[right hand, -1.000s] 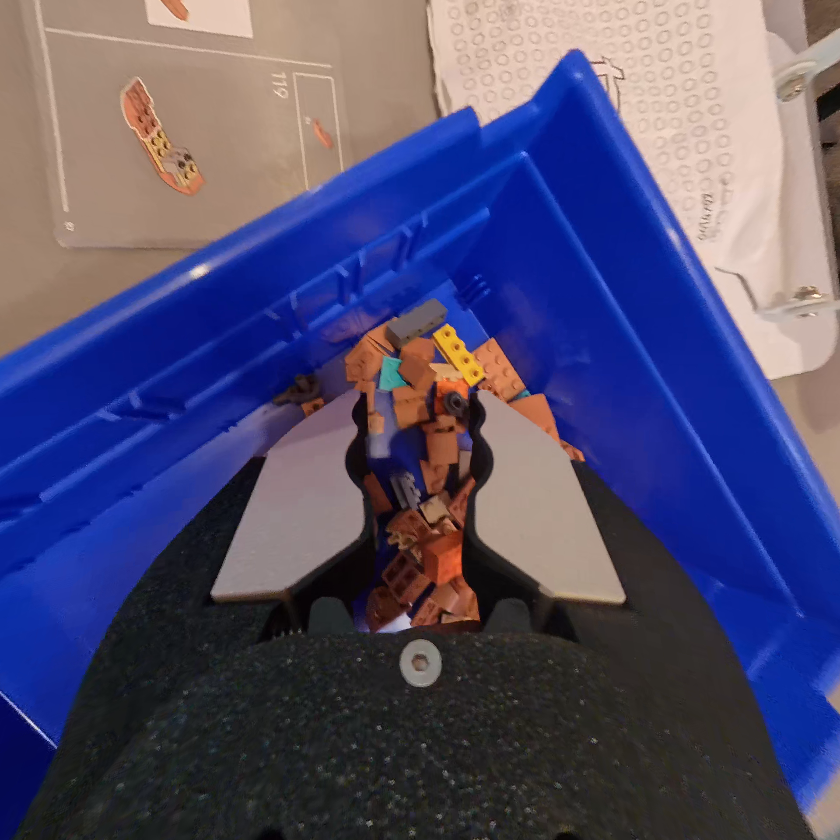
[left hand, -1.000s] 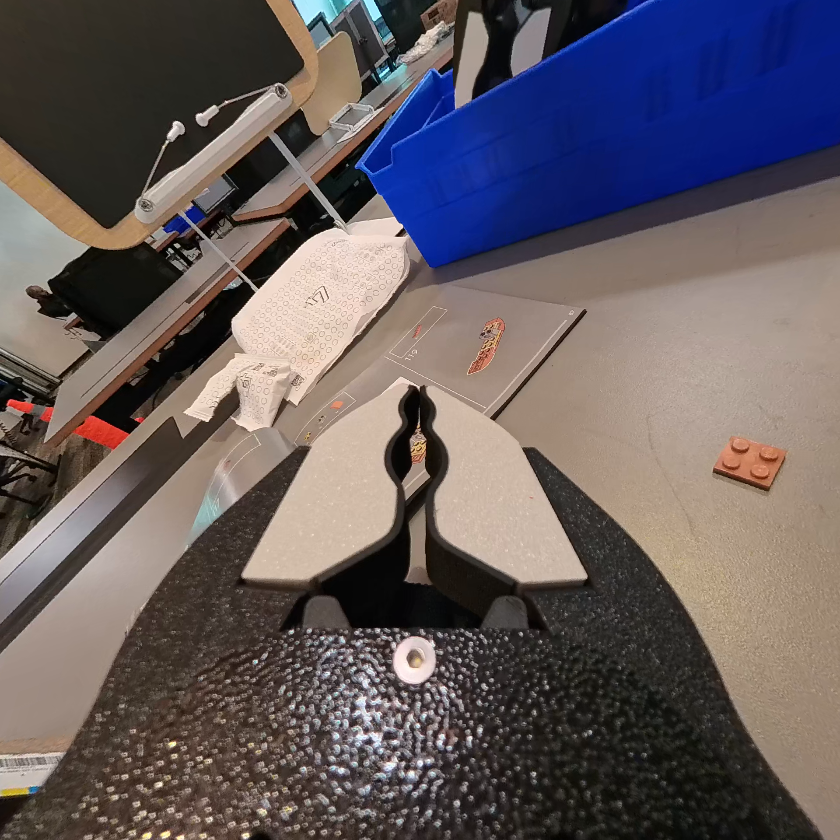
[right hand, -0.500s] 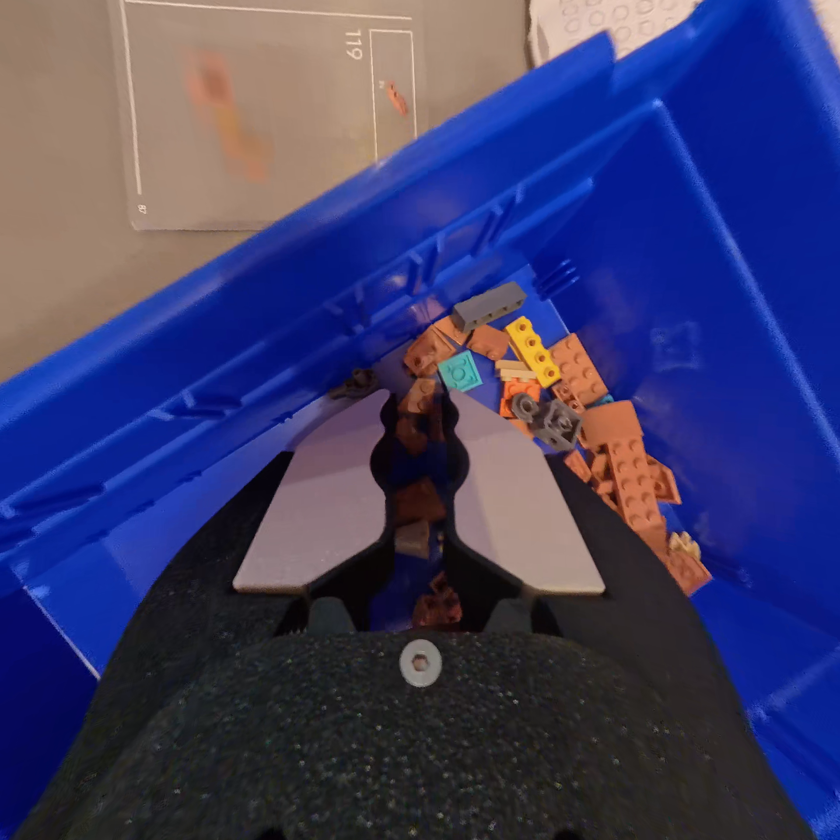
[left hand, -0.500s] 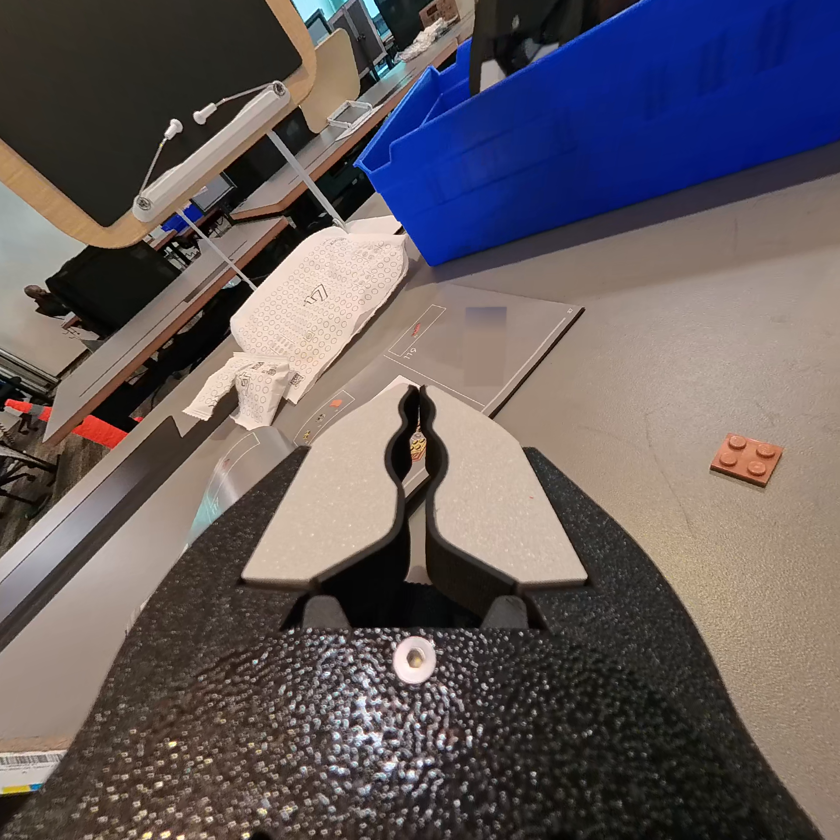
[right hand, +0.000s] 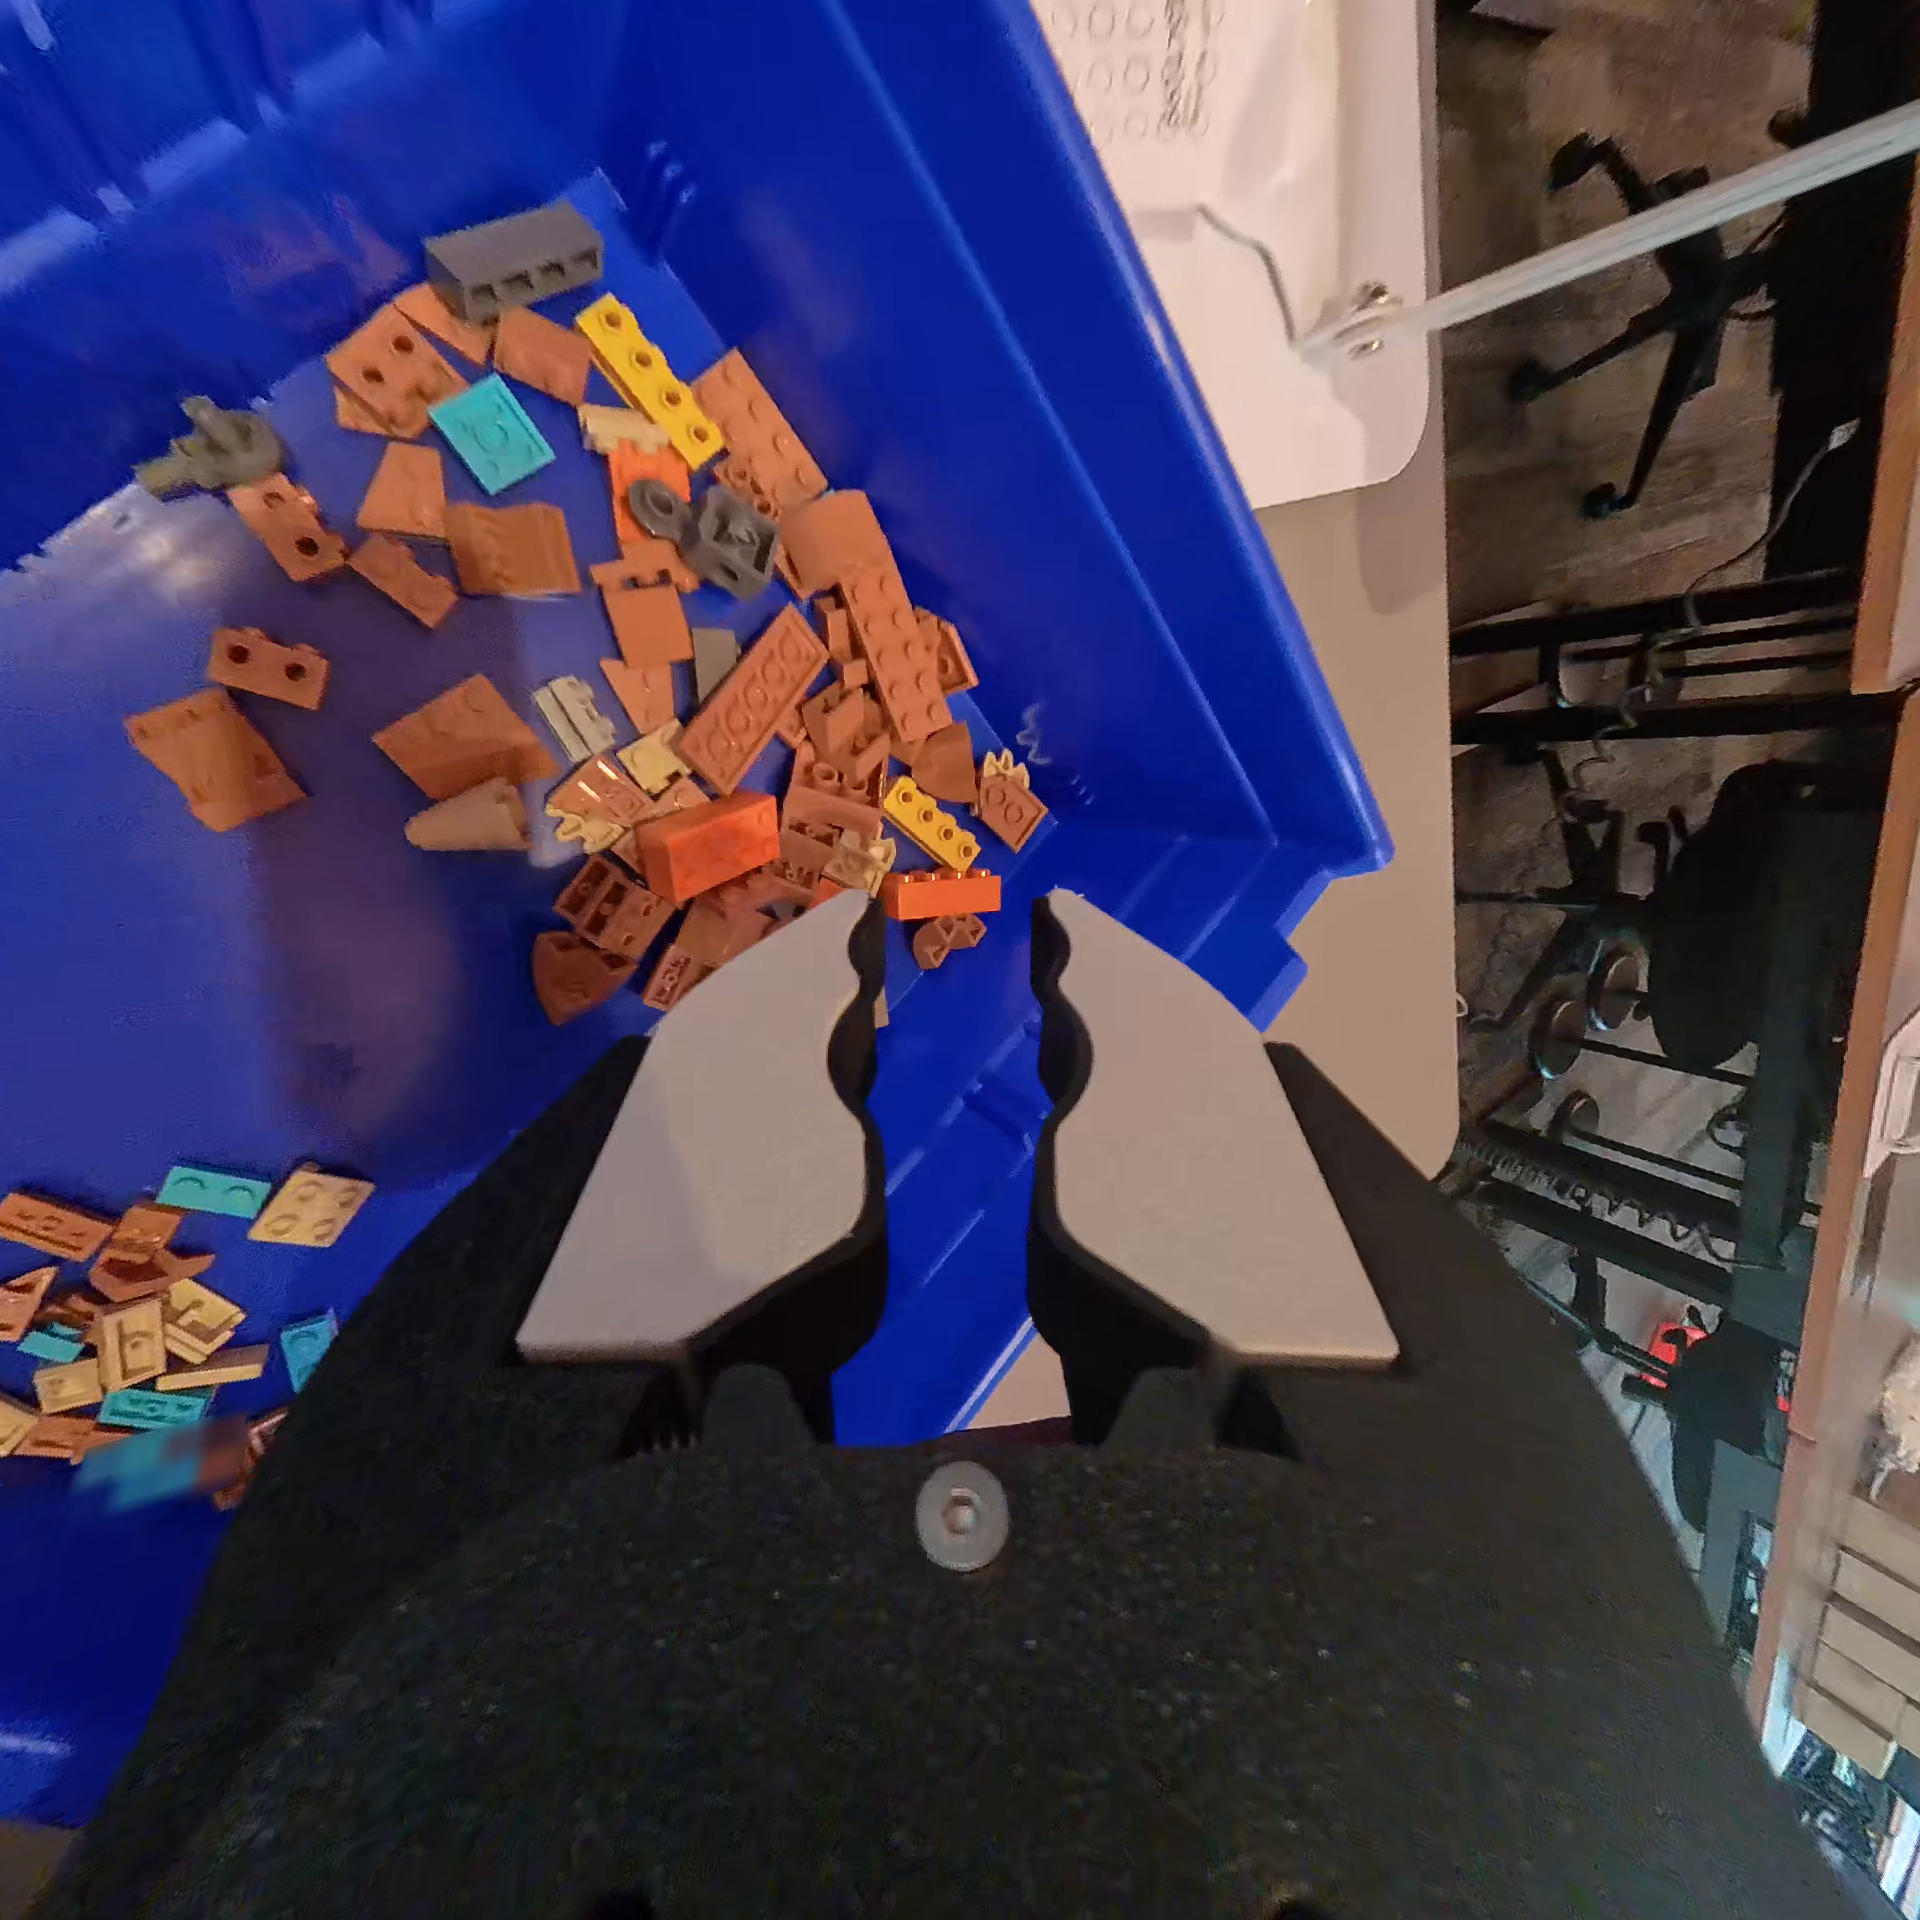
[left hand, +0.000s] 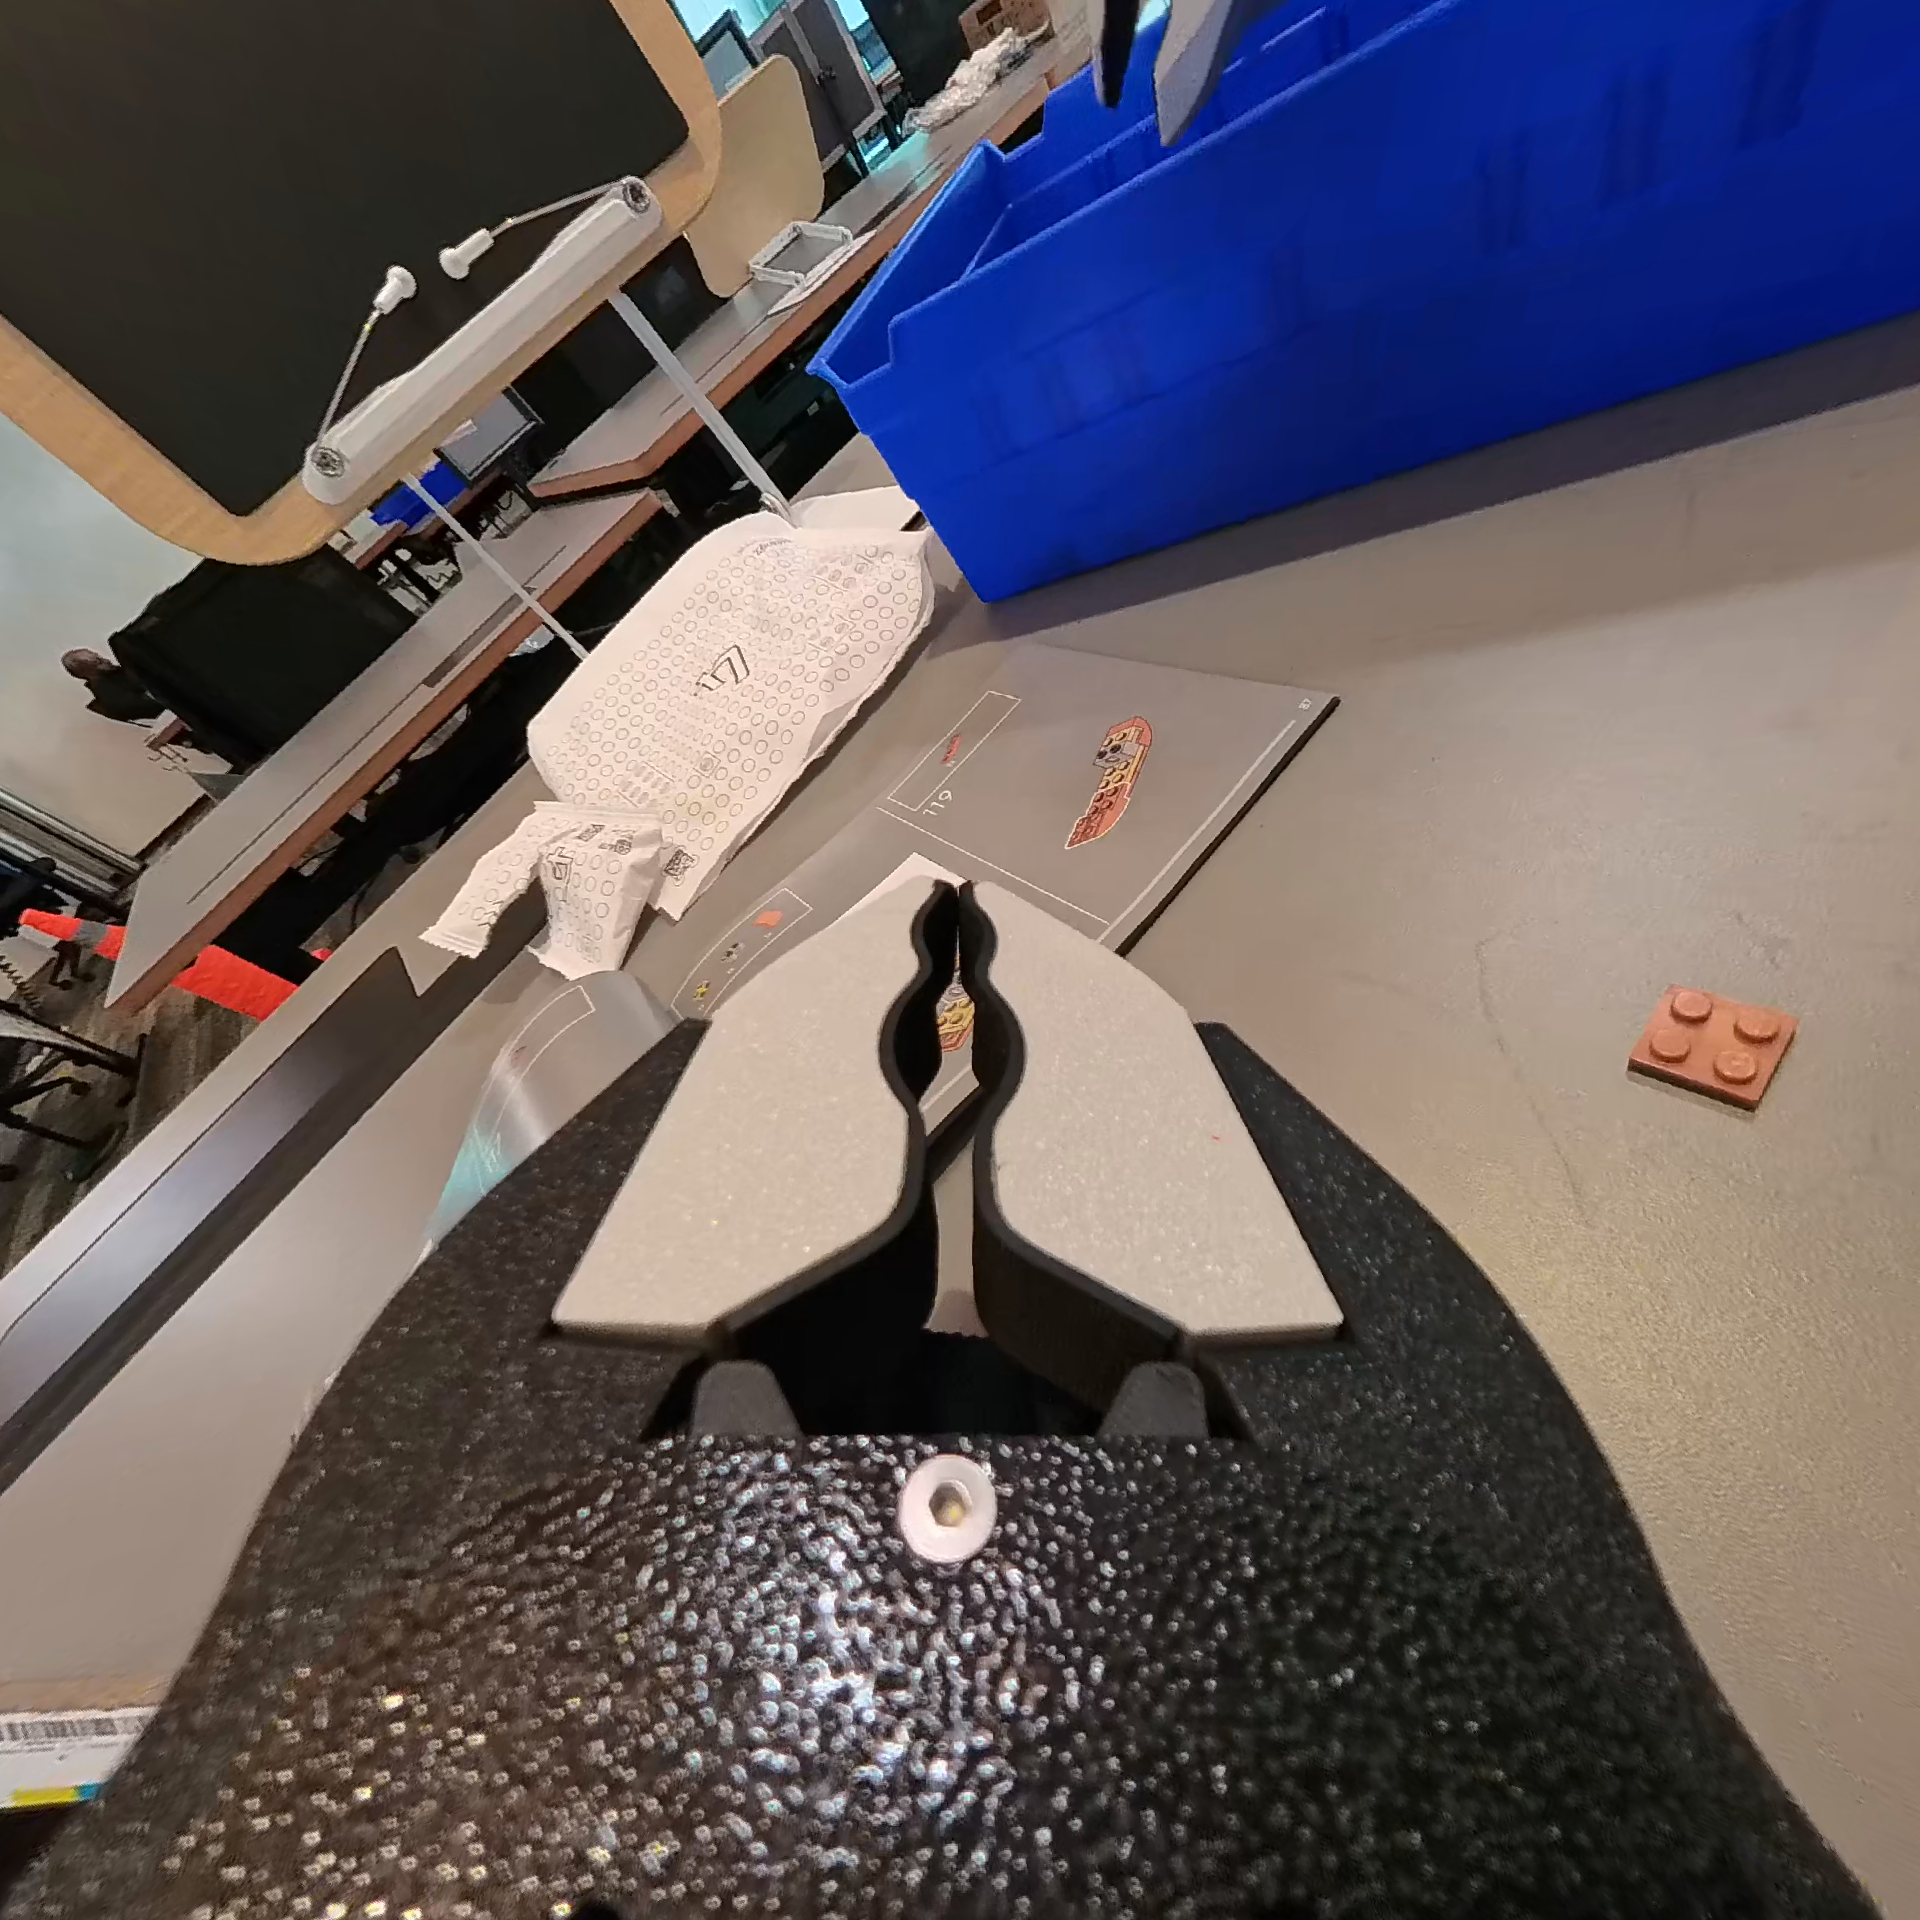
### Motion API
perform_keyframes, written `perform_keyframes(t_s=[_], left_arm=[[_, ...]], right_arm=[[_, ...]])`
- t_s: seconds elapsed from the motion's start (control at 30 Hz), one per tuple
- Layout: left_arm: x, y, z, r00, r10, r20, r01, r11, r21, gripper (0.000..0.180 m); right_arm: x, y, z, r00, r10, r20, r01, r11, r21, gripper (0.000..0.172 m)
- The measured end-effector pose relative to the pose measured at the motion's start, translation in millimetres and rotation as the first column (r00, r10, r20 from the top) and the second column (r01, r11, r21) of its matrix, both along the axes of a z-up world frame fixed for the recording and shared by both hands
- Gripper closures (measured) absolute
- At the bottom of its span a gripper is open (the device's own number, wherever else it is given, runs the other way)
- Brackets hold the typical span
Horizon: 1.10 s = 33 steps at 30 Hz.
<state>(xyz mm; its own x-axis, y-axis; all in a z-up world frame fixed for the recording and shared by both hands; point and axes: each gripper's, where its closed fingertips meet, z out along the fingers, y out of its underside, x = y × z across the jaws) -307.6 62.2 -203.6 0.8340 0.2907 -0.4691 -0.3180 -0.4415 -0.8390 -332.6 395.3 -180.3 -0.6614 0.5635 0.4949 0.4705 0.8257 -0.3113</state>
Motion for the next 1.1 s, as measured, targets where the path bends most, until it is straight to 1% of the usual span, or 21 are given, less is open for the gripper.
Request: perform_keyframes(t_s=[0.17, 0.47, 0.6, 0.7, 0.8, 0.9, 1.0, 1.1], left_arm=[[-1, -1, 0, 1.000, 0.003, 0.003, -0.003, 1.000, 0.002, 0.180], [-1, -1, 0, 1.000, -0.001, 0.001, 0.001, 1.000, -0.001, 0.180], [-1, -1, 0, 1.000, -0.003, 0.000, 0.003, 1.000, 0.002, 0.180], [-1, 0, 3, 1.000, -0.010, 0.001, 0.010, 1.000, 0.025, 0.180], [-2, 3, 18, 1.000, -0.020, 0.012, 0.019, 0.991, 0.131, 0.180], [-4, 10, 35, 0.994, -0.058, 0.092, 0.031, 0.962, 0.270, 0.179], [2, 24, 56, 0.967, -0.178, 0.184, 0.087, 0.903, 0.421, 0.180], [11, 42, 80, 0.929, -0.304, 0.212, 0.152, 0.835, 0.528, 0.180]], right_arm=[[-2, 8, -11, 0.999, -0.002, 0.036, 0.002, 1.000, -0.001, 0.143], [-8, 17, -2, 1.000, 0.003, -0.006, -0.003, 0.998, -0.061, 0.143], [-9, 14, 6, 0.997, 0.065, -0.037, -0.070, 0.988, -0.139, 0.144], [-9, 6, 14, 0.985, 0.144, -0.090, -0.161, 0.963, -0.218, 0.143], [-10, -2, 16, 0.974, 0.192, -0.121, -0.221, 0.923, -0.314, 0.143], [-13, -7, 16, 0.972, 0.198, -0.128, -0.233, 0.892, -0.387, 0.143], [-16, -10, 18, 0.971, 0.193, -0.143, -0.236, 0.877, -0.418, 0.143], [-18, -14, 26, 0.964, 0.195, -0.183, -0.258, 0.858, -0.445, 0.143]])
